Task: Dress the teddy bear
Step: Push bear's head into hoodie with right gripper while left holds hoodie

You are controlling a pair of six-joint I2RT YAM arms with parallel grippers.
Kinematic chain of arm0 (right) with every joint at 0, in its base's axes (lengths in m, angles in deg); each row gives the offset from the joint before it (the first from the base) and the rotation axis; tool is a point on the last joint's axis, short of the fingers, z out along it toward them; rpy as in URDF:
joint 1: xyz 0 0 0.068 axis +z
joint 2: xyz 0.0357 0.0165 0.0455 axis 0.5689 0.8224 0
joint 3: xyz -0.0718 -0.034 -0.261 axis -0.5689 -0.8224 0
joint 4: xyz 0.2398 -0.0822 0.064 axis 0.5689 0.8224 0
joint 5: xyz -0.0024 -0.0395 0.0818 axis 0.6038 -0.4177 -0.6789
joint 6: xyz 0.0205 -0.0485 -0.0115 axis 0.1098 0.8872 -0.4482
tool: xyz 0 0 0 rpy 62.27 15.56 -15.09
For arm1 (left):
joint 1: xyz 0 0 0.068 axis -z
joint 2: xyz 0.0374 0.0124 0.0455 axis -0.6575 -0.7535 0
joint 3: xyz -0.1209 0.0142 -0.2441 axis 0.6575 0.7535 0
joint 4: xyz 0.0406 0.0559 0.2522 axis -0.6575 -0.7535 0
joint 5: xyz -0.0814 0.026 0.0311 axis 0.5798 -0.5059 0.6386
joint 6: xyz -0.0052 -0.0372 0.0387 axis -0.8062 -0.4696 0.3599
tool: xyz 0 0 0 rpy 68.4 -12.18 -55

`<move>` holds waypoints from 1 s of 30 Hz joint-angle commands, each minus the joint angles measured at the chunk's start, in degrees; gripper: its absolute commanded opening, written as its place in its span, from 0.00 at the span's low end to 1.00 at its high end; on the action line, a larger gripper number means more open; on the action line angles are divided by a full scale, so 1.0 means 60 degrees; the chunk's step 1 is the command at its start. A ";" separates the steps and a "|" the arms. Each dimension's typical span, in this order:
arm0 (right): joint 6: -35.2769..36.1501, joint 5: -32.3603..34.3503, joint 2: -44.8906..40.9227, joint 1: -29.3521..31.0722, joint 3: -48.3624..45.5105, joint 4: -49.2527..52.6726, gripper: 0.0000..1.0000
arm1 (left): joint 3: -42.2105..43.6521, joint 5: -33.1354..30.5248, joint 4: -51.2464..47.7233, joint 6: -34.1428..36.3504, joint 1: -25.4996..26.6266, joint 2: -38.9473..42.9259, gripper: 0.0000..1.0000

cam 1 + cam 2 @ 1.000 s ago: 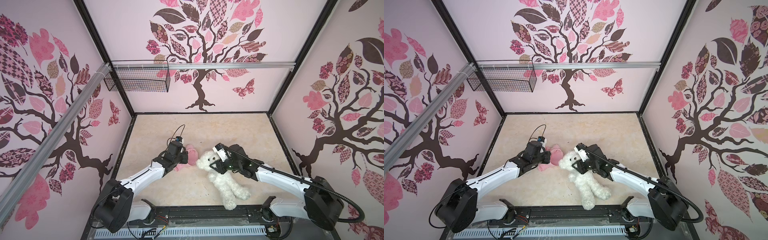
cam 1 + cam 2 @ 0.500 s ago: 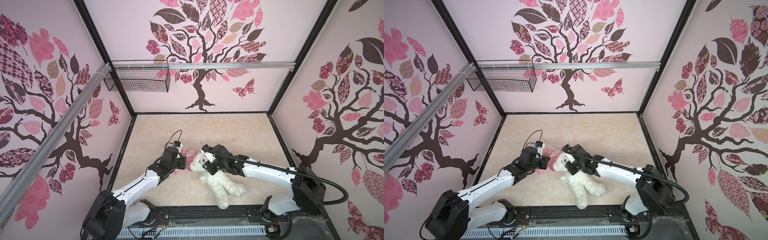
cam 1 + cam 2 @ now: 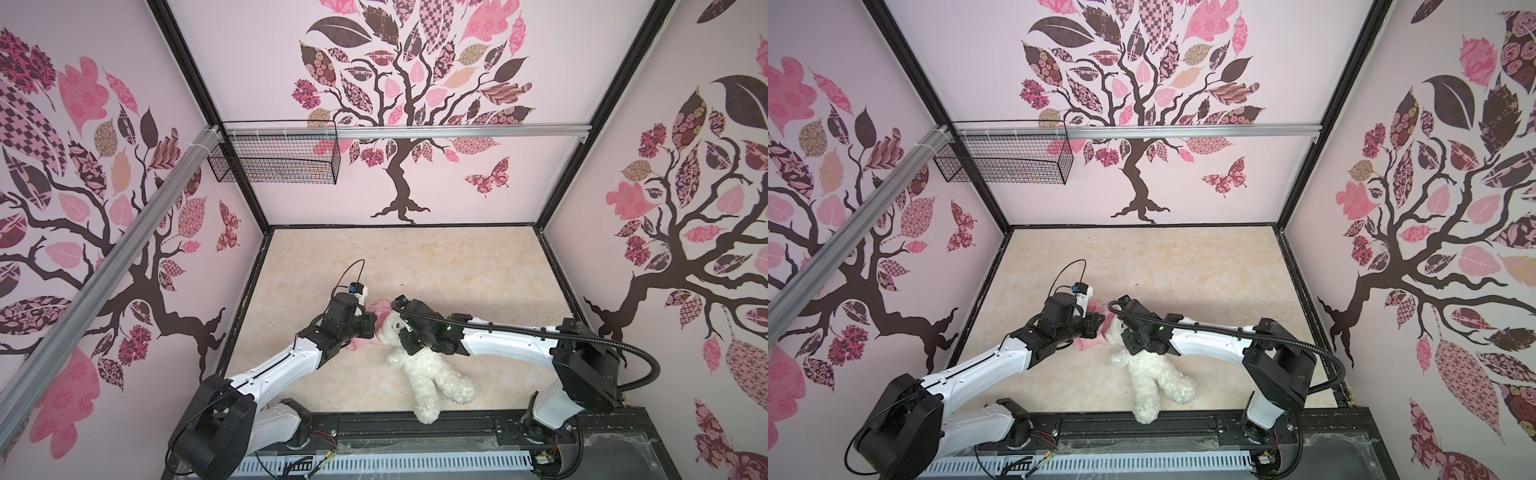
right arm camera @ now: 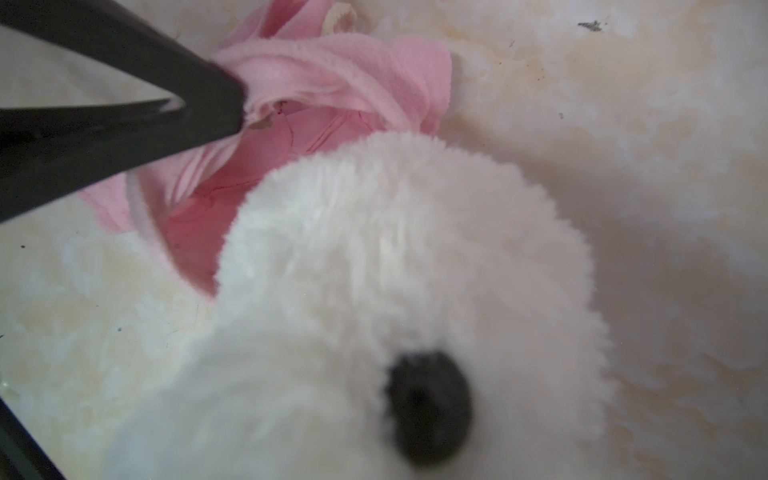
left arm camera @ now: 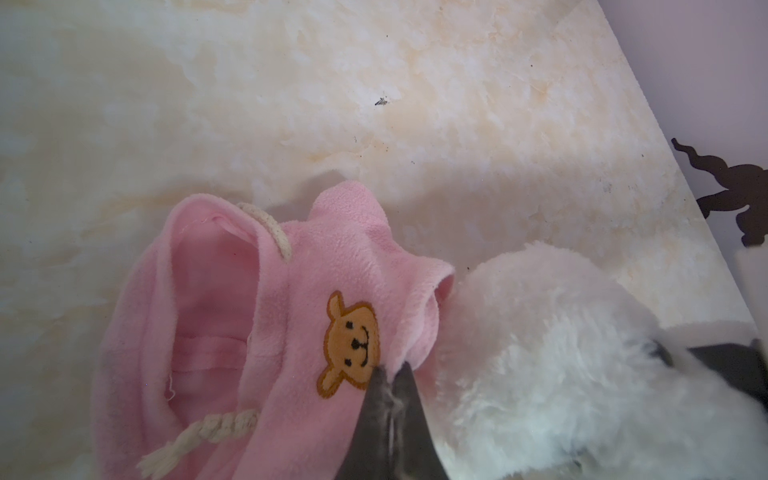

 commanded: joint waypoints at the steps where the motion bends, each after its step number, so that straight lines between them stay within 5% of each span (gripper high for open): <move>1: -0.0232 -0.0505 0.0019 0.0071 0.0316 -0.0035 0.11 | -0.0109 0.0090 0.0218 -0.0265 -0.0003 -0.0247 0.00; 12: -0.0318 -0.1871 0.0485 0.0070 0.0601 -0.0304 0.11 | -0.0198 0.0358 0.0379 -0.0542 0.0113 -0.0464 0.00; 21: 0.1306 -0.4252 0.0781 -0.0582 -0.0772 -0.3269 0.12 | -0.0070 0.1559 0.0641 -0.1063 0.0166 0.0037 0.00; 30: 0.1459 -0.5519 0.0733 -0.1284 -0.2364 -0.6211 0.11 | -0.0067 0.2732 0.0856 -0.1448 0.0278 0.0445 0.00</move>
